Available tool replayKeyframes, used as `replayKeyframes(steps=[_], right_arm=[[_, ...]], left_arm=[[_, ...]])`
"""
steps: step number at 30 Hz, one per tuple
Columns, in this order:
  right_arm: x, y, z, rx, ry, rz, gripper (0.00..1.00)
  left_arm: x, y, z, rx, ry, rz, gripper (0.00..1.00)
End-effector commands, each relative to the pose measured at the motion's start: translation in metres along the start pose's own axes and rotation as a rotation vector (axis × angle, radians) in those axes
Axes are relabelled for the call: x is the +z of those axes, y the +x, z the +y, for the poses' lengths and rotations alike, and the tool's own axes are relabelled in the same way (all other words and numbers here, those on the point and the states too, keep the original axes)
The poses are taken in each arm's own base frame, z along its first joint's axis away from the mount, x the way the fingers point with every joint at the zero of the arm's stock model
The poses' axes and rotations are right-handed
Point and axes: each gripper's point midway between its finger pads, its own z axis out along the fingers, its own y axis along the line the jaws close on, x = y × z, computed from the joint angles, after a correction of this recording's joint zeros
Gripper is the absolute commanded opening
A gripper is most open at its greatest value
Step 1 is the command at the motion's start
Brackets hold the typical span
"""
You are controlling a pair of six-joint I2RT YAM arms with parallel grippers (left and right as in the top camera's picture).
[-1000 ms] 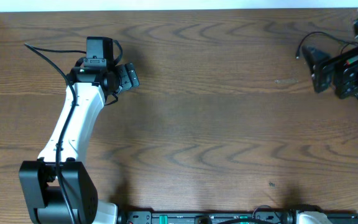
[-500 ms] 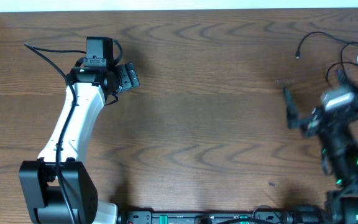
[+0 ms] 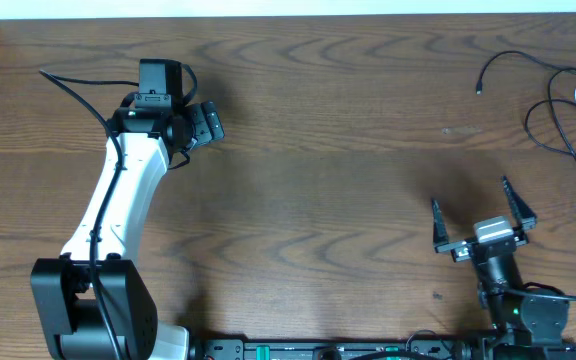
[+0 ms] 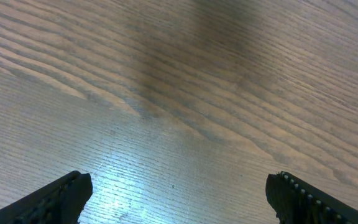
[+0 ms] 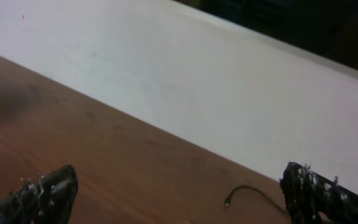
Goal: Untangle cables
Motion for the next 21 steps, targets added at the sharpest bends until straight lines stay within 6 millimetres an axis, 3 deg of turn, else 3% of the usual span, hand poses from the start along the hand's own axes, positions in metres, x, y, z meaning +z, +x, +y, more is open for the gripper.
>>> replayKeyframes(steps=[1,7,11,14,21], right_arm=[[-0.002,0.018,0.006,0.002,0.001,0.007,0.99],[-0.004,0.036,0.011,0.016,-0.014,0.071,0.99],[-0.007,0.059,0.021,0.054,-0.053,0.162,0.99],[-0.006,0.058,0.02,0.131,-0.043,0.16,0.99],[-0.006,0.058,0.02,0.131,-0.043,0.16,0.99]], left_arm=[[-0.006,-0.008,0.0,-0.01,0.002,-0.024,0.95],[-0.006,-0.008,0.0,-0.01,0.002,-0.024,0.95],[-0.006,-0.008,0.0,-0.01,0.002,-0.024,0.95],[-0.006,-0.008,0.0,-0.01,0.002,-0.024,0.95],[-0.006,-0.008,0.0,-0.01,0.002,-0.024,0.95]])
